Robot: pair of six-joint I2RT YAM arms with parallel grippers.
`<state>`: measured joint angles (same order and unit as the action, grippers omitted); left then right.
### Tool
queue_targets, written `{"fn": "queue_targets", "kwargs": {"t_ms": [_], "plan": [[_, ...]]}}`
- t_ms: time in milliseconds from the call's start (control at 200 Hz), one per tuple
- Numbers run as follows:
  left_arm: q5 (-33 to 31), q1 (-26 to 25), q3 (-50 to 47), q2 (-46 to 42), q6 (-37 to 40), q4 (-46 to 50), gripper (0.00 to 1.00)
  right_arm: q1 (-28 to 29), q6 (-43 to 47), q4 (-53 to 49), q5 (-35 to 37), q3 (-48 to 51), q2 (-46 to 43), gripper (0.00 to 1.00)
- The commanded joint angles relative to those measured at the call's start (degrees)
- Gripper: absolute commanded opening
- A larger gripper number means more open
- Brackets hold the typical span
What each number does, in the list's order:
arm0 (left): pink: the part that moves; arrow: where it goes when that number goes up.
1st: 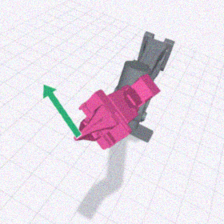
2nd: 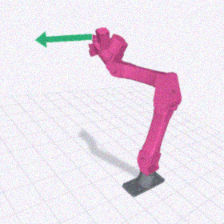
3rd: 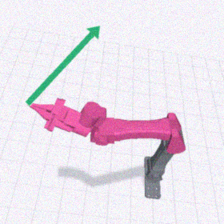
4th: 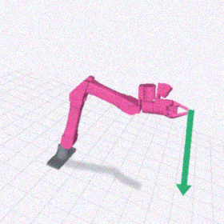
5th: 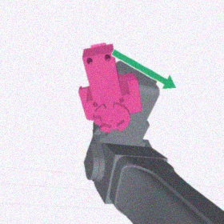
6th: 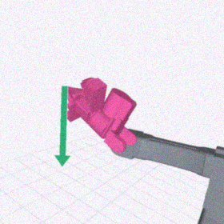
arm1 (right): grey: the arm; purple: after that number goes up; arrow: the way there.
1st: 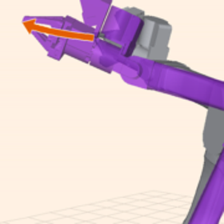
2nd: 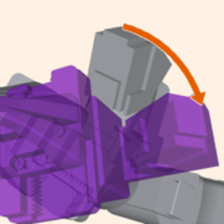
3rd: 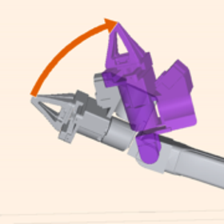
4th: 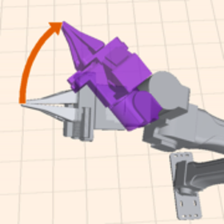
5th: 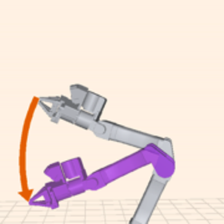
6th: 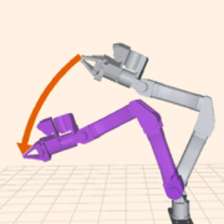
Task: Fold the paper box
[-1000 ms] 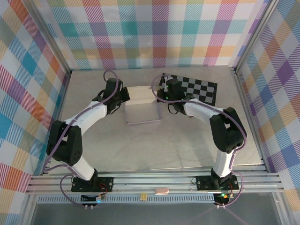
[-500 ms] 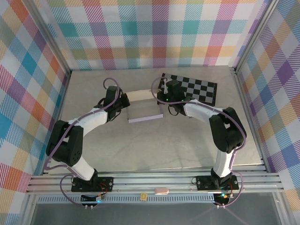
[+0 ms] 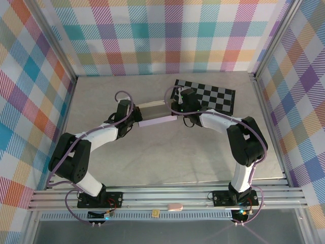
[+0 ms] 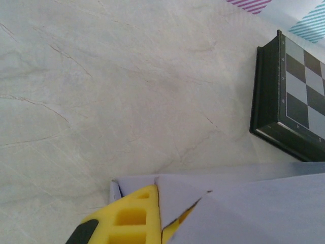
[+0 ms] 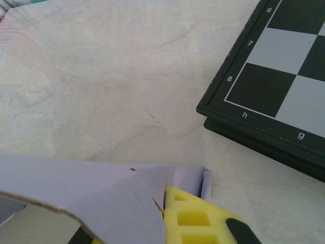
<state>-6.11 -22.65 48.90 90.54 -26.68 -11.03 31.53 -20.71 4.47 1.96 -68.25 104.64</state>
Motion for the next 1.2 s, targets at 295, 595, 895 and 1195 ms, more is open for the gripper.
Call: {"fn": "queue_targets", "kwargs": {"t_ms": [295, 595, 895, 1195], "plan": [[-1.64, -4.28, -1.81, -0.28, 2.25, 4.94, 0.0, 0.97, -15.44, -21.54, -2.96, -1.42, -9.84, 0.43], [-3.56, -5.32, -1.33, -0.08, 2.65, 5.4, 0.0, 1.1, -36.95, -25.27, -2.09, 2.23, -21.45, 0.52], [-4.93, -6.61, -1.08, 0.13, 2.58, 5.4, 0.0, 4.14, -71.8, -30.31, 3.43, -7.54, -17.06, 0.55], [-6.45, -7.51, -2.15, -0.39, 2.16, 4.87, 0.0, 6.1, -81.31, -33.03, 3.65, -21.27, -3.19, 0.56]]}}
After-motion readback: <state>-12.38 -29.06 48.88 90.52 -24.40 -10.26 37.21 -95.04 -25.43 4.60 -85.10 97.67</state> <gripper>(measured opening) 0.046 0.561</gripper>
